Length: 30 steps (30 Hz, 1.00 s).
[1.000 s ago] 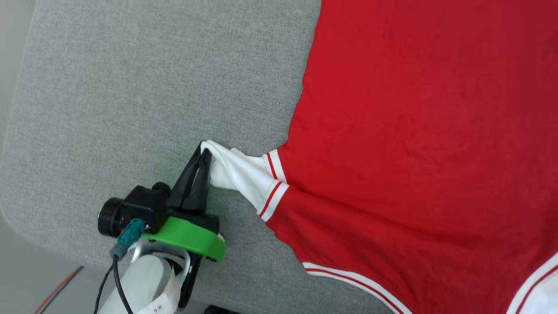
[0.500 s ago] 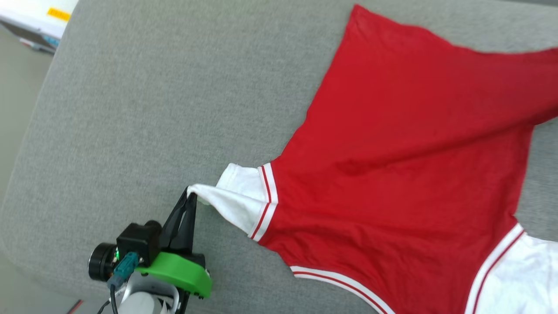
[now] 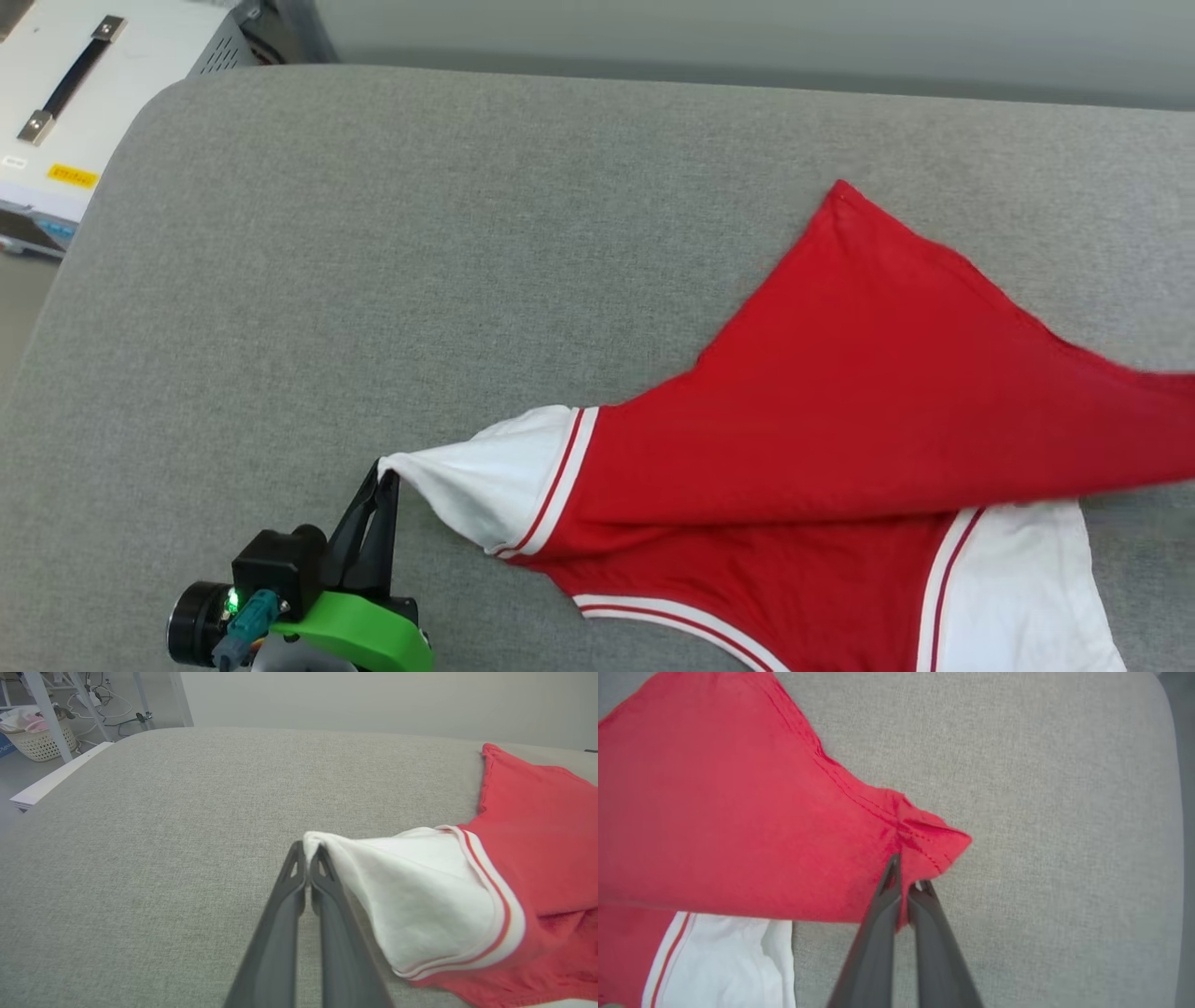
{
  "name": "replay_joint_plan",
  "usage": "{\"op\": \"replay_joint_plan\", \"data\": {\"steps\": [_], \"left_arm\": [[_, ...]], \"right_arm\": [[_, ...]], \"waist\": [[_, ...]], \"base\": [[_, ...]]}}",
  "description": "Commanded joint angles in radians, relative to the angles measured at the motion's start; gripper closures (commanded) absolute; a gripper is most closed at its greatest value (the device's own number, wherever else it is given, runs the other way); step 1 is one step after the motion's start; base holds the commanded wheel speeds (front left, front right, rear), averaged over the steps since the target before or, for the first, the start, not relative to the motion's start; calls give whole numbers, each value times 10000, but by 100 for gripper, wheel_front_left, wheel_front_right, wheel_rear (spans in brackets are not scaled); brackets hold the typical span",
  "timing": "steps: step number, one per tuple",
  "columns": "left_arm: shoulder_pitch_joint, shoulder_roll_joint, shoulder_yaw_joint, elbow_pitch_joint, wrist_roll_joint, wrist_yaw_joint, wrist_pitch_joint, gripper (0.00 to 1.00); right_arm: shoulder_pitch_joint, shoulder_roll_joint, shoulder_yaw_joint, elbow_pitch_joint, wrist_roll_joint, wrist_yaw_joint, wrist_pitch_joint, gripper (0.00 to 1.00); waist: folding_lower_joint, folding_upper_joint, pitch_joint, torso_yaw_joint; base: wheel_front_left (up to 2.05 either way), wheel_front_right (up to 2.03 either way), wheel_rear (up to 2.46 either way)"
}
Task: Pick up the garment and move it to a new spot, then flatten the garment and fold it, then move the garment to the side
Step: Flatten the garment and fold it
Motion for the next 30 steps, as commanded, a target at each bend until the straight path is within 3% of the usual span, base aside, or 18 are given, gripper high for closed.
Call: {"op": "replay_joint_plan", "data": {"steps": [1, 7, 8, 9, 15, 16, 18, 19, 25, 30], "left_arm": [[168, 77, 11, -20, -61, 79, 39, 100], [234, 111, -46, 79, -125, 56, 78, 100], [228, 117, -59, 101, -133, 49, 85, 100], [194, 111, -95, 146, -145, 44, 97, 100], [228, 109, -142, 179, -183, 90, 127, 100], [231, 111, -146, 179, -186, 99, 131, 100], [227, 112, -161, 167, -193, 113, 144, 100], [217, 116, -192, 158, -190, 120, 168, 100], [76, 83, -334, 27, -125, 139, 230, 100], [-218, 55, -445, -135, -24, 132, 256, 100]], "right_arm": [[687, 183, -248, -108, 55, -7, -19, 100], [3234, 1332, -1247, -394, -169, -7, 276, 100], [3591, 1624, -1314, -396, -219, -7, 368, 100], [4322, 2356, -1364, -319, -255, -7, 656, 100], [4692, 3109, -1537, -272, -470, -7, 857, 100], [4625, 3138, -1610, -310, -529, -7, 801, 84], [4461, 3132, -1750, -449, -599, -7, 758, 15], [4220, 3075, -1936, -750, -583, -7, 630, 0], [3119, 2668, -2469, -1851, -875, -7, 300, 0], [1559, 2183, -2281, -2580, -1215, -7, 483, 0]], "waist": [[1, -1, -362, -304], [1, -1, -499, -328], [1, -1, -515, -321], [1, -1, -536, -274], [1, -1, -519, -305], [1, -1, -519, -319], [1, -1, -529, -341], [1, -1, -540, -350], [1, -1, -387, -211], [1, -1, -23, 32]], "base": [[0, 0, 0], [0, 0, 0], [0, 0, 0], [0, 0, 0], [0, 0, 0], [0, 0, 0], [0, 0, 0], [0, 0, 0], [0, 0, 0], [0, 0, 0]]}}
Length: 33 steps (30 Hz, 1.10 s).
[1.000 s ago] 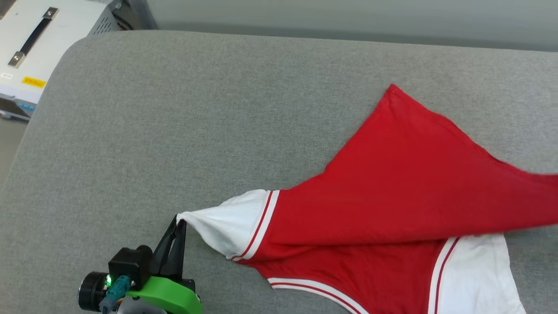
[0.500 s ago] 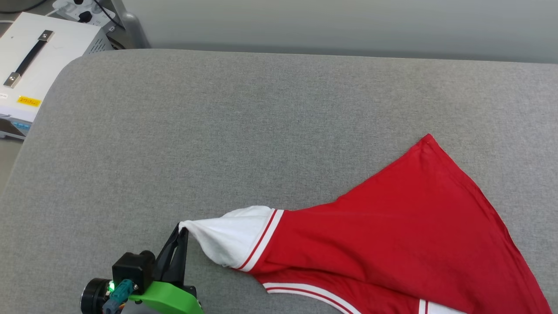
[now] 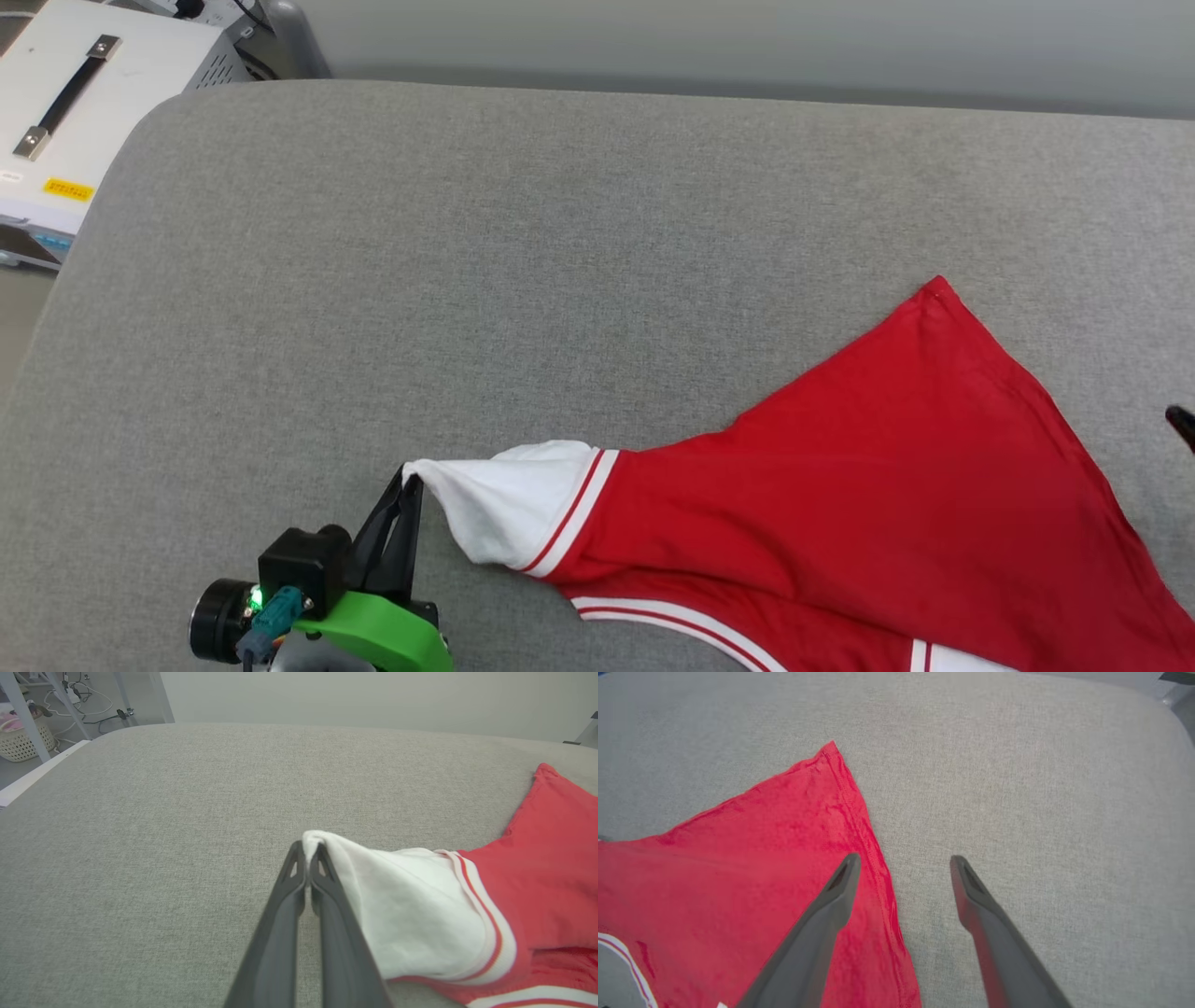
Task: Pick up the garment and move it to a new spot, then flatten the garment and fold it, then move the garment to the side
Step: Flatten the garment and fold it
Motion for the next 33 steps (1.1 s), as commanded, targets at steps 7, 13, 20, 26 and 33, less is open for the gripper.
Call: {"op": "replay_joint_plan", "data": {"steps": [7, 13, 20, 26, 33], "left_arm": [[-750, -190, -243, -122, 209, -48, -21, 100], [-1173, -369, -380, -147, 312, -102, -128, 100], [-1678, -578, -551, -107, 420, -240, -255, 100], [-1950, -737, -605, 21, 467, -317, -361, 100], [-2053, -824, -589, 248, 494, -374, -440, 100]], "right_arm": [[-2841, -529, 1470, 5, -570, -7, 1194, 0], [-4975, -512, 2968, 1259, -898, -7, 2804, 0], [-6861, -158, 4305, 2919, -1275, -7, 3413, 0], [-7536, 223, 5244, 4272, -1321, -7, 3192, 0], [-7341, 133, 6730, 5394, -1075, -7, 3199, 55]], "waist": [[1, 0, 732, 595], [1, 0, 1180, 976], [1, 0, 1817, 1397], [1, 0, 2161, 1595], [1, 0, 2175, 1606]], "base": [[0, 0, 0], [0, 0, 0], [0, 0, 0], [0, 0, 0], [0, 0, 0]]}}
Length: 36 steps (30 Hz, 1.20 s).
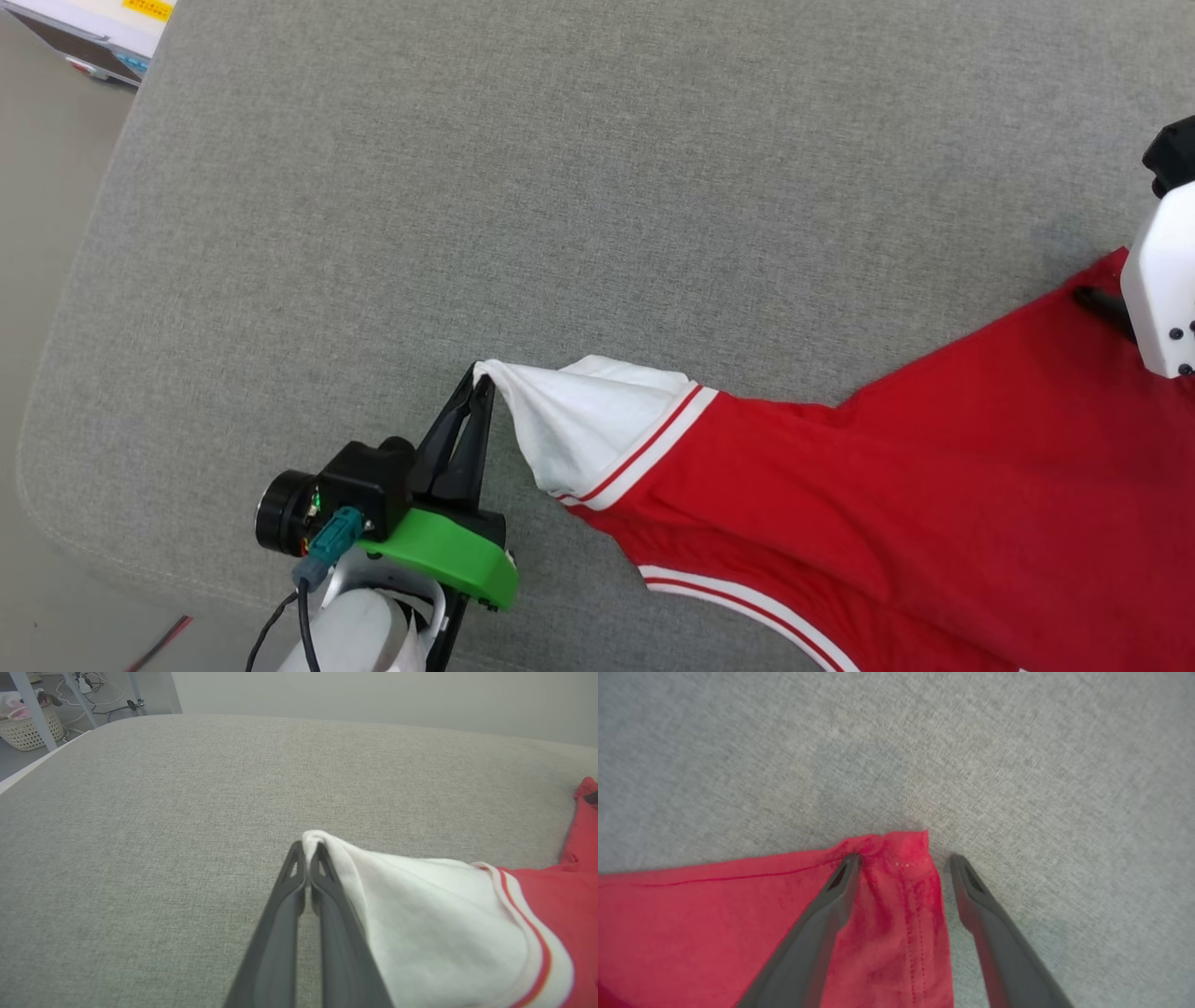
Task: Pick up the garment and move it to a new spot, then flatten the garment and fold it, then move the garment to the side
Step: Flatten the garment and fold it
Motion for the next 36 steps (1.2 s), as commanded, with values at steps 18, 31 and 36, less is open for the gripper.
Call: {"op": "replay_joint_plan", "data": {"steps": [18, 31, 36], "left_arm": [[-451, 790, 866, -577, 85, -91, -36, 100], [-3622, 1484, 1274, -1872, 326, -506, 987, 100], [-5504, 1452, 1244, -1765, 233, -946, 1439, 100]], "right_arm": [[-851, 198, 485, -460, 931, -6, -4489, 100], [-996, 309, -963, -1746, 472, -6, -6759, 100], [-1135, 506, -1854, -2346, 83, -6, -6882, 100]], "waist": [[0, 0, -1671, -1179], [0, 0, -2276, -1975], [0, 0, -2254, -2123]], "base": [[0, 0, 0], [0, 0, 0], [0, 0, 0]]}}
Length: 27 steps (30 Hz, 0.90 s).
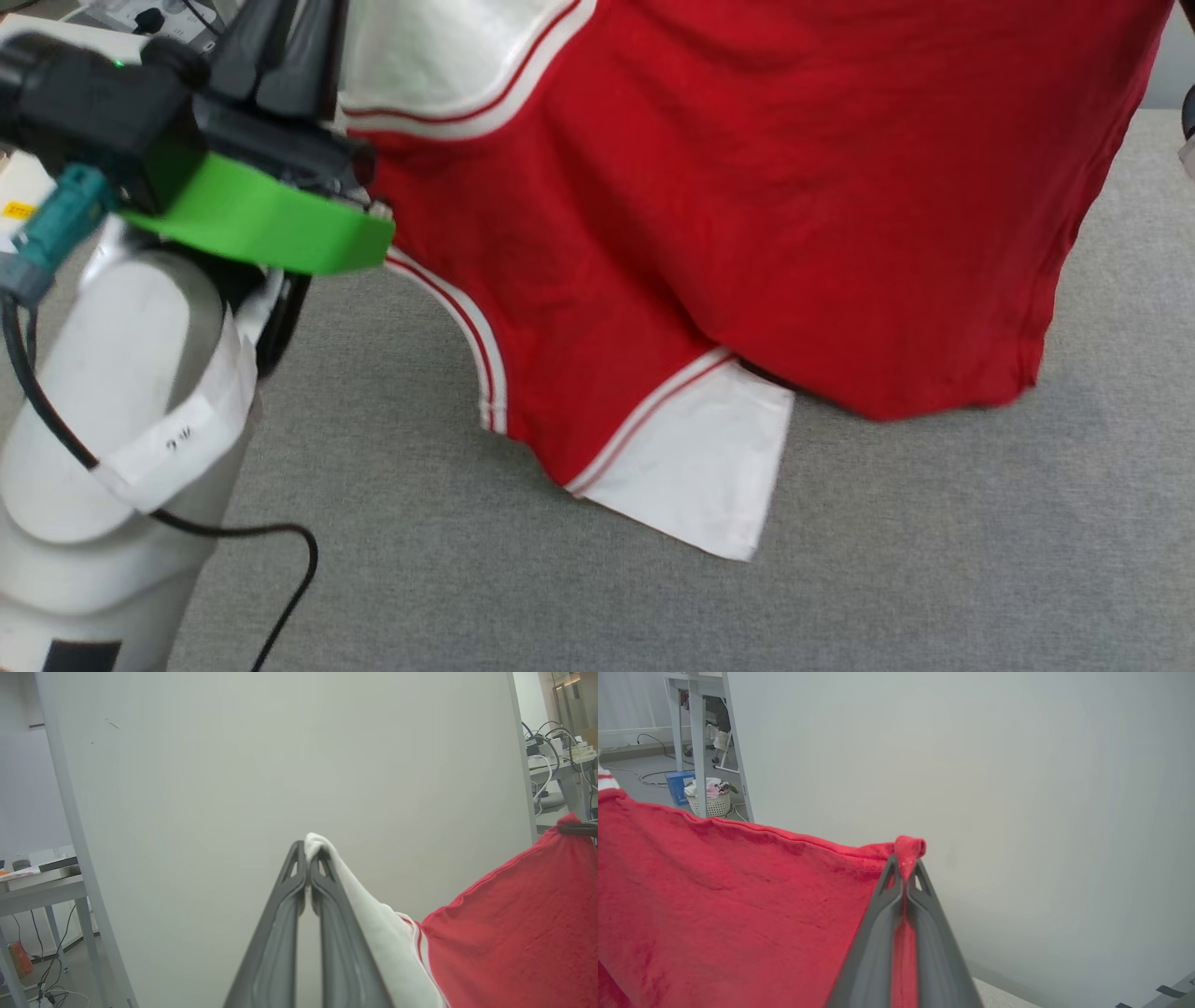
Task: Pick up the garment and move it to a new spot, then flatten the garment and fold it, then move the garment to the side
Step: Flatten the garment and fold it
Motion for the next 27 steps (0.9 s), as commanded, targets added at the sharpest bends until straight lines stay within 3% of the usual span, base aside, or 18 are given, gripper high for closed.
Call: {"op": "replay_joint_plan", "data": {"steps": [1, 12, 22, 27], "left_arm": [[-627, 12, -8, 159, -16, -156, 99, 100], [-4295, -350, -295, 2061, -345, -773, 689, 100], [-8640, -487, -856, 4887, -187, -1019, 884, 100], [-10635, -459, -1158, 6108, 11, -1049, 677, 100]], "right_arm": [[-202, 144, -188, -181, -130, -7, 8, 100], [-1236, 803, -1327, -673, -894, -7, 687, 100], [-4726, 1573, -1453, 1108, -1742, -7, 814, 100], [-6771, 1587, -1084, 2281, -2353, -7, 425, 100]], "waist": [[-1, -1, 22, -107], [-1, -1, 975, -433], [-1, -1, 2779, -739], [-1, -1, 3422, -808]], "base": [[0, 0, 0], [0, 0, 0], [0, 0, 0], [0, 0, 0]]}}
